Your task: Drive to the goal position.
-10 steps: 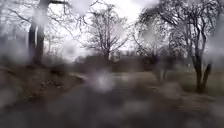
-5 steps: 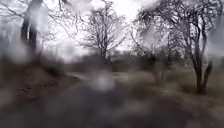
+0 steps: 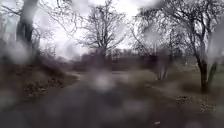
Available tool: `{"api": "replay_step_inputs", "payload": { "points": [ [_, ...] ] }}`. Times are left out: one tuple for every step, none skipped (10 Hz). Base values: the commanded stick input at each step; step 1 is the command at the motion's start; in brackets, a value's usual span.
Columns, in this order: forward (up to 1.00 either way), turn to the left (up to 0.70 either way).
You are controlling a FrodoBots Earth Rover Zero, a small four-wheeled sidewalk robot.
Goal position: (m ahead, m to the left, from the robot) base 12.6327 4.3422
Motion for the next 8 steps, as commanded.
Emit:
{"api": "replay_step_inputs", "payload": {
  "points": [
    [1.0, 0.2],
    [1.0, 0.11],
    [1.0, 0.01],
    [1.0, 0.0],
    [1.0, 0.0],
    [1.0, 0.0],
    [1.0, 0.0],
    [1.0, 0.0]
  ]
}}
